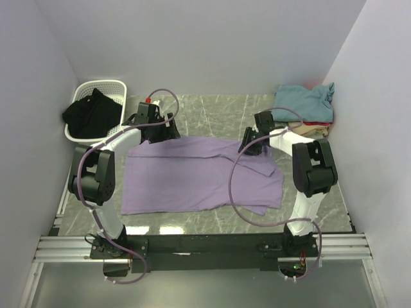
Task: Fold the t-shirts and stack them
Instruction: Fold the tshirt
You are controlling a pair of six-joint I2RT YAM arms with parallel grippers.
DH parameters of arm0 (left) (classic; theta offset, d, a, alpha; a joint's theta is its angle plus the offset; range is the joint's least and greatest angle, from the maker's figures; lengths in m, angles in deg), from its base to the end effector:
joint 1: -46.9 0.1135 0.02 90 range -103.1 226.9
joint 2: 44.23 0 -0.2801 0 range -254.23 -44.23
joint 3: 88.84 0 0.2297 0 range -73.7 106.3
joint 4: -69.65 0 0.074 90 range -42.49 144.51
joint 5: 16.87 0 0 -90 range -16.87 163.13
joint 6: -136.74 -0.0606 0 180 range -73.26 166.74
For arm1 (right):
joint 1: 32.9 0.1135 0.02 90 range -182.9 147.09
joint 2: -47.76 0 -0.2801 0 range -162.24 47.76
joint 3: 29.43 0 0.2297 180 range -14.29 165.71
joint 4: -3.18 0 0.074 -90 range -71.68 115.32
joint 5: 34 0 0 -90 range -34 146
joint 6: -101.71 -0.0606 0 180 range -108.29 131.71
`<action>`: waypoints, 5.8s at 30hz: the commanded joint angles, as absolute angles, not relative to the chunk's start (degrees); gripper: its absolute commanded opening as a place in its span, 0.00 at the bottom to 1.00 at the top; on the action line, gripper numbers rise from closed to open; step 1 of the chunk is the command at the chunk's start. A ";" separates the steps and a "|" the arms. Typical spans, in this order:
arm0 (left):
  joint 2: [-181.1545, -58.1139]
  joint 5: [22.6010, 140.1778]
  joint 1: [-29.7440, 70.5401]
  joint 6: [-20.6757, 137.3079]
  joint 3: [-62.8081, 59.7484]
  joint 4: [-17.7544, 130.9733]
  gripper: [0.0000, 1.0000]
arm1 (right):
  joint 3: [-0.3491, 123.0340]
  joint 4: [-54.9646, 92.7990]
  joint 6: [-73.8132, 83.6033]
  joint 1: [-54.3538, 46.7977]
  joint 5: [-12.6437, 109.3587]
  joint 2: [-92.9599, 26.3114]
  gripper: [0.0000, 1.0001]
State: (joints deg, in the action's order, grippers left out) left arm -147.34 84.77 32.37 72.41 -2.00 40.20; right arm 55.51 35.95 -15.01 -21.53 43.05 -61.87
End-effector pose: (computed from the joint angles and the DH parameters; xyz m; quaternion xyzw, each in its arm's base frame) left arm 0.3814 -0.1115 0.2265 -0.0514 0.9208 -0.2171 0.3198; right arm 0.3840 0.0911 0.1692 0.0961 0.9495 0.1932 0.2278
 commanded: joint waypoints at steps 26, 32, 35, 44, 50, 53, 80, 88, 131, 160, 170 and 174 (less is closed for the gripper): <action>-146.44 85.96 31.87 71.52 -1.19 41.06 0.86 | 37.92 38.36 -15.53 -15.77 41.85 -42.43 0.45; -147.06 86.57 31.87 71.52 -1.45 41.23 0.85 | 32.12 40.29 -17.81 -12.78 38.34 -34.35 0.44; -146.89 86.40 31.87 71.52 -1.89 41.41 0.85 | 31.41 41.87 -18.52 -12.07 38.24 -29.07 0.47; -146.97 86.75 31.52 71.52 -1.28 41.15 0.85 | 35.89 42.50 -16.77 -12.69 56.69 -29.84 0.52; -146.97 86.49 31.43 71.43 -1.45 40.97 0.85 | 36.59 35.73 -15.71 -13.56 56.53 -36.17 0.50; -147.06 86.23 31.43 71.17 -1.36 40.88 0.85 | 37.13 33.45 -15.10 -14.27 56.18 -38.90 0.44; -149.35 86.22 31.43 71.08 -0.13 40.62 0.84 | 35.90 30.88 -15.36 -14.27 43.25 -36.27 0.00; -149.70 86.84 31.17 71.52 -0.66 41.32 0.84 | 32.91 34.93 -21.24 -9.18 43.61 -32.58 0.05; -153.12 83.94 30.81 69.94 2.94 38.69 0.86 | 39.15 34.23 -16.24 -20.34 52.66 -44.44 0.52; -154.62 85.35 30.81 68.89 3.47 37.98 0.86 | 20.00 51.10 -24.67 -11.13 48.88 -12.04 0.48; -153.91 84.47 30.81 69.15 3.38 38.69 0.86 | 23.41 44.56 -26.46 -13.20 64.34 -4.25 0.60; -153.65 83.24 30.81 69.32 4.26 38.25 0.87 | 29.19 33.90 -20.91 -17.08 61.90 -19.27 0.56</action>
